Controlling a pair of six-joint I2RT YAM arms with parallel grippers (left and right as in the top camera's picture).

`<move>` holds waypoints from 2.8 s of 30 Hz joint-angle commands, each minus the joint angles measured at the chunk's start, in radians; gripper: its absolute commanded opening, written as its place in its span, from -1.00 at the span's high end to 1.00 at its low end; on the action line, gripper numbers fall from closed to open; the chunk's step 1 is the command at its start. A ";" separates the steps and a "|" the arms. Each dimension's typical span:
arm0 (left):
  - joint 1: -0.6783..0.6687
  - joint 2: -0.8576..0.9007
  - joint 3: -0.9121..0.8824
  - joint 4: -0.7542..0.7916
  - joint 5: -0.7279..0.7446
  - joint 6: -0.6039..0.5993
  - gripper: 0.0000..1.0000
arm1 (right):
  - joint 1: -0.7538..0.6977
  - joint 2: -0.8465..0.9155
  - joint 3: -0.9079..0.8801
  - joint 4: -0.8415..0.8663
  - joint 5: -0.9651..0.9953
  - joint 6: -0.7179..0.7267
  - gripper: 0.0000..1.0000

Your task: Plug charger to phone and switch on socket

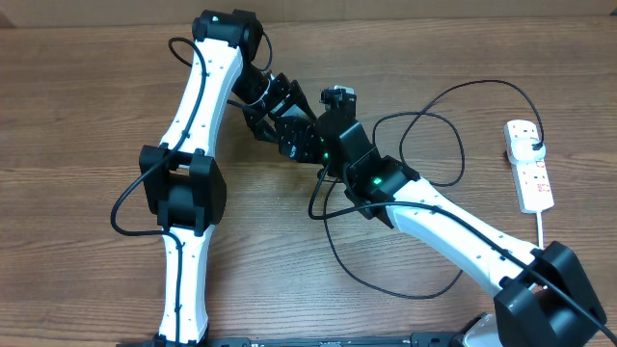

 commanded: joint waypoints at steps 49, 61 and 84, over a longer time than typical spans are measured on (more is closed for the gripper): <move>0.159 -0.214 0.131 0.010 -0.113 0.442 -1.00 | -0.400 -0.154 0.089 -0.212 -0.355 0.104 0.92; 0.137 -0.446 -0.262 0.111 -0.145 0.562 -1.00 | -0.401 -0.177 0.089 -0.214 -0.454 0.121 0.92; 0.132 -0.881 -1.675 2.274 0.214 -0.357 -1.00 | -0.383 -0.082 0.086 -0.037 -0.542 0.327 0.92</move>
